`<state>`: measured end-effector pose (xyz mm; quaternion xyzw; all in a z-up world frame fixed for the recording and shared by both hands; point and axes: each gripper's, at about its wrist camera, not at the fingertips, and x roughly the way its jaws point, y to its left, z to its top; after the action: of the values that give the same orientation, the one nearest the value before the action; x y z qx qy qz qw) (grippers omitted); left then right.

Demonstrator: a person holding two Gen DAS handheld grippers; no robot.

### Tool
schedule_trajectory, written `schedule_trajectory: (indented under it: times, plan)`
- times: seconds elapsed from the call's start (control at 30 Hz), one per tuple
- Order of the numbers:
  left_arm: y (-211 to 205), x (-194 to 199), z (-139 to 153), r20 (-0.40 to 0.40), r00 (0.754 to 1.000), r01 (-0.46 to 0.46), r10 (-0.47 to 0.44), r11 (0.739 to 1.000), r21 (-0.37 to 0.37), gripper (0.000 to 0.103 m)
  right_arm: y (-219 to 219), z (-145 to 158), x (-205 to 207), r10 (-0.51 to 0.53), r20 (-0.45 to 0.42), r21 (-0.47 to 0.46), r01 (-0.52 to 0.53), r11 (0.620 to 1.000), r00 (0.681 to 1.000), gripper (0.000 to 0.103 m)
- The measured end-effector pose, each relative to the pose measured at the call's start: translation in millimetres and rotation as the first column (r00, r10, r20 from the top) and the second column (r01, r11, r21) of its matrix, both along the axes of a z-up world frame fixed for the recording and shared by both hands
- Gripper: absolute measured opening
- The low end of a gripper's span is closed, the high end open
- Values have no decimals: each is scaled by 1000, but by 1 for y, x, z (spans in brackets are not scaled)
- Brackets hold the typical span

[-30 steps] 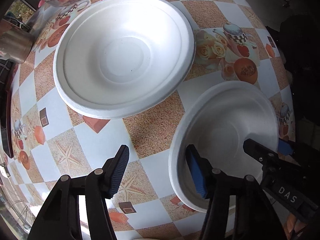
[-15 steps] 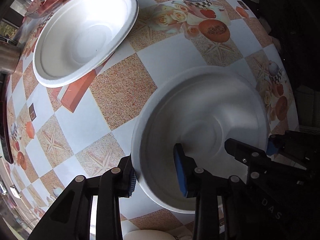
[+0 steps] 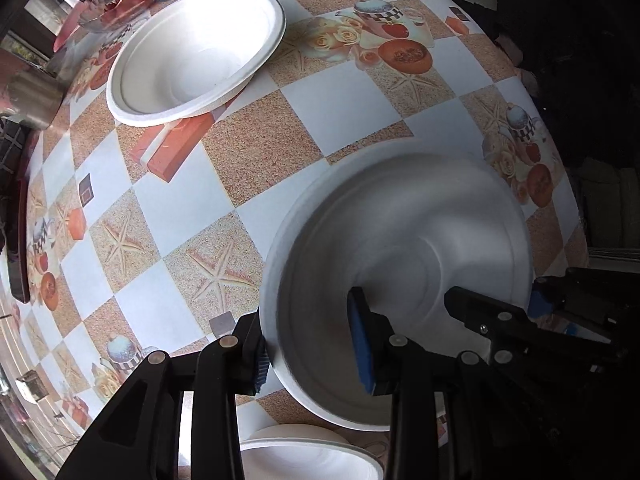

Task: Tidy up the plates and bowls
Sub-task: 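Carry the second bowl with both grippers and lower it into the first bowl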

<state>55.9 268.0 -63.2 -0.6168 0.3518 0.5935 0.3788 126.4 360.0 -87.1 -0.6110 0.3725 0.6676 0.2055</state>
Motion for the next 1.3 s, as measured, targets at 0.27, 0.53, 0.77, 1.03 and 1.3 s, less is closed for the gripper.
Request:
schedule_trajectory:
  times: [0.27,0.53,0.77,1.03,1.3]
  plan:
    - [-41,-14,40,-40,999,-27,28,999,31,36,-30,33,-26,60,-35,40,-59,997,998,21]
    - [-103,-32,79,-67,995,-70,71,997,15,36,-84,53,-57,131,-61,72,-127,989,990,24]
    - [-148,-39,98,-41,994,-93,97,993,73,36,-129,77,-69,262,-70,100,-254,962,963,24]
    - [-196,-13,76,71,997,-29,26,999,39,37,-174,47,-47,385,31,11,-385,923,922,24]
    - [-194,3,57,131,991,-7,3,999,31,37,-172,24,-30,366,109,-45,-364,930,924,24]
